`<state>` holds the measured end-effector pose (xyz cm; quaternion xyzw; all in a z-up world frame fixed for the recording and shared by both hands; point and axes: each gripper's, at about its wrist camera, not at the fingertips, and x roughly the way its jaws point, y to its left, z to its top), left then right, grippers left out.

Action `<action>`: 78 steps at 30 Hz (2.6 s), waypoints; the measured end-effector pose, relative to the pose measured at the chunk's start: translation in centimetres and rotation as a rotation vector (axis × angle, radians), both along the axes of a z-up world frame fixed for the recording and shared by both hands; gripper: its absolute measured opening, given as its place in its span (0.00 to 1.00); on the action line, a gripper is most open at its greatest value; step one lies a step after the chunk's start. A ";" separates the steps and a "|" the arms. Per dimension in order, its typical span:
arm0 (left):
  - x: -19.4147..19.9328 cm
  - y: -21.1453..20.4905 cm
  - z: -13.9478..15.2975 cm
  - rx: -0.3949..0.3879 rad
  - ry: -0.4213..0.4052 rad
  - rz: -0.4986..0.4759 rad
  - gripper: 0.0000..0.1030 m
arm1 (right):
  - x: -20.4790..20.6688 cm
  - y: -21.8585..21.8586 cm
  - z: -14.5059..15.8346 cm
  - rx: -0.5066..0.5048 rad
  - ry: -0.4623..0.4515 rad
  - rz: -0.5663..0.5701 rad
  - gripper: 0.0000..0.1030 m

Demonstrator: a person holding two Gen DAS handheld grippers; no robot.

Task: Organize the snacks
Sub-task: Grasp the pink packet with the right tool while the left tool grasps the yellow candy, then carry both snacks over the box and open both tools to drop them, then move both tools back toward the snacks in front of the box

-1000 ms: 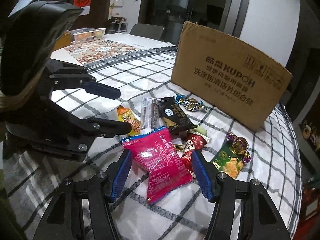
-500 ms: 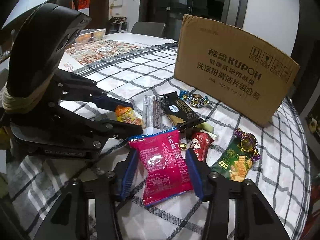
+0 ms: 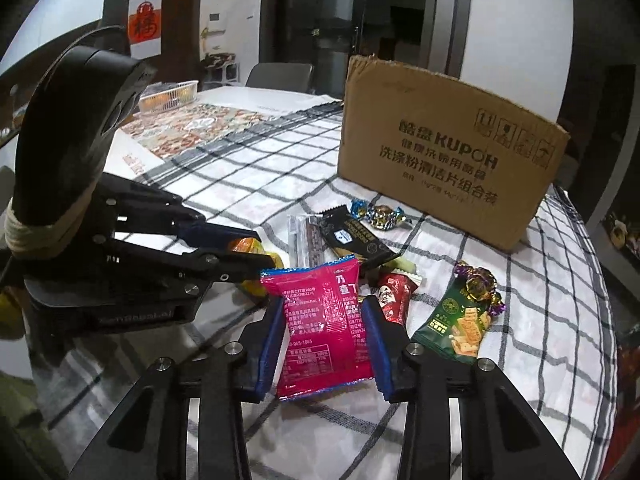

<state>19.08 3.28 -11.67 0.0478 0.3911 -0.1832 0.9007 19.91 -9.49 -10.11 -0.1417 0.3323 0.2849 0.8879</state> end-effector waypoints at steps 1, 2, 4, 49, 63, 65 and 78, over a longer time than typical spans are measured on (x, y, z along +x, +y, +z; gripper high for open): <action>-0.2 0.0 0.2 -0.004 -0.004 0.003 0.19 | -0.2 0.0 0.2 0.008 -0.001 -0.005 0.39; -0.5 0.1 0.5 -0.009 -0.007 0.004 0.19 | -0.3 -0.1 0.4 0.014 -0.002 -0.012 0.39; -0.9 0.0 1.0 -0.013 -0.018 0.004 0.19 | -0.6 -0.3 0.8 0.028 -0.009 -0.025 0.38; 11.5 -1.5 19.5 -0.081 -0.296 0.061 0.18 | 12.2 -5.6 17.6 0.236 -0.199 -0.277 0.38; 18.7 -2.7 17.9 -0.068 -0.214 0.057 0.19 | 19.8 -6.1 15.9 0.209 -0.109 -0.303 0.38; 19.3 -2.8 17.5 -0.053 -0.202 0.063 0.28 | 20.2 -6.1 15.6 0.213 -0.105 -0.309 0.41; 14.2 -3.0 16.6 0.022 -0.259 0.051 0.54 | 16.6 -7.2 14.3 0.189 -0.110 -0.351 0.59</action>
